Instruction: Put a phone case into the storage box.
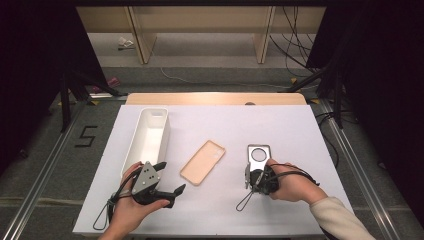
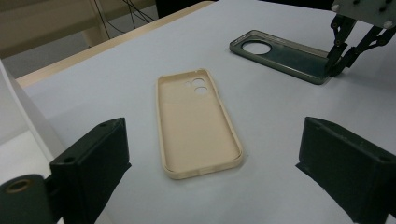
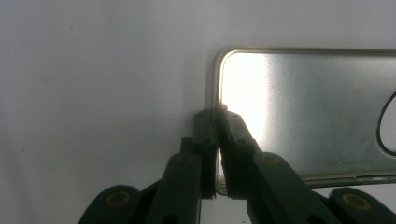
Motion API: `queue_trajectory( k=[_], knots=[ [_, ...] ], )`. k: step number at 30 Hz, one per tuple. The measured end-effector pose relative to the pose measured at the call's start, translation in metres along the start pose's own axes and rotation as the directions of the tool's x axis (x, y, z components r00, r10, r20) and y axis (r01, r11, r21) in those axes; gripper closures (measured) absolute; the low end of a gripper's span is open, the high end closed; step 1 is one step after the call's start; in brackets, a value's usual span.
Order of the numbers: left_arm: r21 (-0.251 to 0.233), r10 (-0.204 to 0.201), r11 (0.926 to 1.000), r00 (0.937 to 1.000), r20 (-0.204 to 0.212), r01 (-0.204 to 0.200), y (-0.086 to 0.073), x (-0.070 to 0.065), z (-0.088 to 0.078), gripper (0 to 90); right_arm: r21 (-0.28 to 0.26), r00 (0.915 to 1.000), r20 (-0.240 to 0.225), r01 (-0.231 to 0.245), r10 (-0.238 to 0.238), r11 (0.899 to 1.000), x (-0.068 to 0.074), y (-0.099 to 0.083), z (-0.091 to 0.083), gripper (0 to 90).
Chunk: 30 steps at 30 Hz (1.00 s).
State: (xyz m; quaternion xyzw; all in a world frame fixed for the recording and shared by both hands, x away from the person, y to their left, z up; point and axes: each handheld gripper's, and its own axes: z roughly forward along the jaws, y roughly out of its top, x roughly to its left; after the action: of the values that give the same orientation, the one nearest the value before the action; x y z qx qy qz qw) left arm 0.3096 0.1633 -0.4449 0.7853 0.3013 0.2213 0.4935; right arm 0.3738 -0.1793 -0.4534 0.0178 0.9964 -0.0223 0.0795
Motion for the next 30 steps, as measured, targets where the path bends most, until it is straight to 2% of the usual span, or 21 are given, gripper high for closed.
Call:
queue_trajectory(
  k=[17,20,22,24,27,30],
  knots=[
    [-0.004,-0.001,1.0000,1.0000,0.008,0.001,0.001,-0.001,0.000,8.3,-0.020,0.9999,0.003,-0.011,0.011,1.000,0.000,-0.001,0.000,88.2],
    [-0.004,-0.002,1.0000,1.0000,0.006,0.002,0.000,-0.001,0.000,8.4,-0.034,0.9996,-0.005,-0.027,0.027,0.999,0.001,-0.003,-0.001,88.6],
    [-0.005,-0.003,1.0000,1.0000,0.006,0.003,0.001,-0.001,0.000,8.4,-0.025,0.9993,-0.014,-0.034,0.034,0.999,0.001,-0.003,-0.002,88.6],
    [-0.005,-0.001,1.0000,1.0000,0.007,0.001,0.001,-0.001,0.000,8.5,-0.051,0.9994,-0.014,-0.032,0.032,0.998,0.000,-0.005,-0.003,88.7],
    [-0.005,-0.001,1.0000,1.0000,0.006,0.001,0.001,-0.001,0.000,8.6,-0.053,0.9986,-0.019,-0.050,0.049,0.997,0.001,-0.006,-0.005,88.7],
    [-0.008,-0.003,1.0000,1.0000,0.005,0.003,0.001,-0.002,0.000,8.9,-0.098,0.9982,-0.016,-0.060,0.058,0.993,-0.001,-0.011,-0.008,88.7]
  ],
)
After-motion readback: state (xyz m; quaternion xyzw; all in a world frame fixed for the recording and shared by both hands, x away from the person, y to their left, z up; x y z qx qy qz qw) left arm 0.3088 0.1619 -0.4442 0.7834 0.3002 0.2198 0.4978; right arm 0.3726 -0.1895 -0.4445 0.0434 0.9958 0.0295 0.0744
